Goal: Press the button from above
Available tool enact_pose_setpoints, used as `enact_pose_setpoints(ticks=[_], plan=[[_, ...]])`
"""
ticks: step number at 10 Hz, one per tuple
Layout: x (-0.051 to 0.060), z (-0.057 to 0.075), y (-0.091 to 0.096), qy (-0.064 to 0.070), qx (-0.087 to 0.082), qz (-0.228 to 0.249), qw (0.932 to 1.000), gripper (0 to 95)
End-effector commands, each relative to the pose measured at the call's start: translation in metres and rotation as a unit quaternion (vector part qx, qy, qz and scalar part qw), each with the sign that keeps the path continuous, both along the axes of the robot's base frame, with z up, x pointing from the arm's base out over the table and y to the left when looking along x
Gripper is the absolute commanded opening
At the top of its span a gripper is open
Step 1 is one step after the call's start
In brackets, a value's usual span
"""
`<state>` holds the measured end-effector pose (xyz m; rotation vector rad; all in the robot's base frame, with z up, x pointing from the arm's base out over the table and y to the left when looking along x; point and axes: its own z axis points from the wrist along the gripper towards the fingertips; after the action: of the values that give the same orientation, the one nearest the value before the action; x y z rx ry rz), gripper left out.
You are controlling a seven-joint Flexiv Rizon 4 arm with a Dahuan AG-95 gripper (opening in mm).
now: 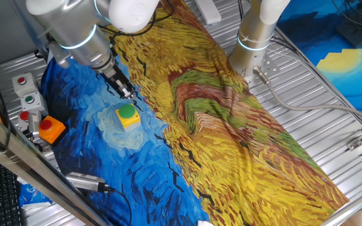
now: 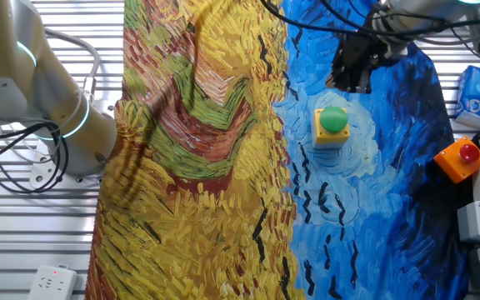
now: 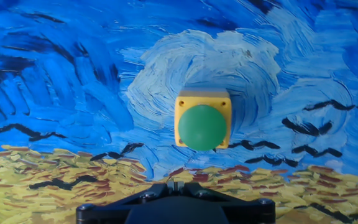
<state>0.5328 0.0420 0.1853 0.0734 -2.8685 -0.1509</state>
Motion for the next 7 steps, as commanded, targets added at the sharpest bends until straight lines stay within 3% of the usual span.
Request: enact_pose_setpoints(ticks=[1,3,7], plan=[[-0.004,0.0,-0.01,0.0,0.004,0.002,1.0,0.0],[-0.007,0.003,-0.023,0.001,0.01,0.013,0.9999,0.0],[-0.007,0.0,-0.024,0.001,0.011,0.011,0.9999,0.0]])
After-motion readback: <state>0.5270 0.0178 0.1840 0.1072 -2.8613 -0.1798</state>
